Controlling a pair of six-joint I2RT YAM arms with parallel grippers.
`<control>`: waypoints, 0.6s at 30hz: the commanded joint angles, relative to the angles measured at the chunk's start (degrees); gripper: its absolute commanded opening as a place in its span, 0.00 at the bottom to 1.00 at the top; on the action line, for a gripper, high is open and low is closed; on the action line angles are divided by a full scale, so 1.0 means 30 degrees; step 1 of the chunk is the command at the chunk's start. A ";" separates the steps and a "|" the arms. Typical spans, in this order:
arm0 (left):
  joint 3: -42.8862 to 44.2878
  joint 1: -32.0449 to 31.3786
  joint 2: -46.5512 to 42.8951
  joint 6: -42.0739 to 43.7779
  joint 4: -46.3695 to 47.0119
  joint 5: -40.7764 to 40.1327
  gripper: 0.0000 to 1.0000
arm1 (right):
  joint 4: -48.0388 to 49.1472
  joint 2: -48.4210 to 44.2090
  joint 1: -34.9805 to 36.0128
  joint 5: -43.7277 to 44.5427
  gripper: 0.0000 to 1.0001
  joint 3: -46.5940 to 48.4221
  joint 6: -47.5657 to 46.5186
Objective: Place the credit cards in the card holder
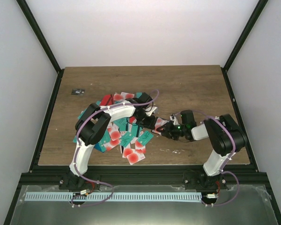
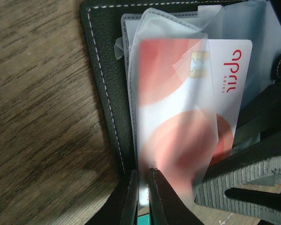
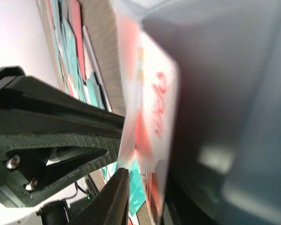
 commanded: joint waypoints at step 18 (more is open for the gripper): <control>-0.0475 -0.0056 0.0820 -0.0758 -0.1573 0.0393 0.10 | -0.5214 -0.1203 0.0231 0.2864 0.19 0.1602 -0.1312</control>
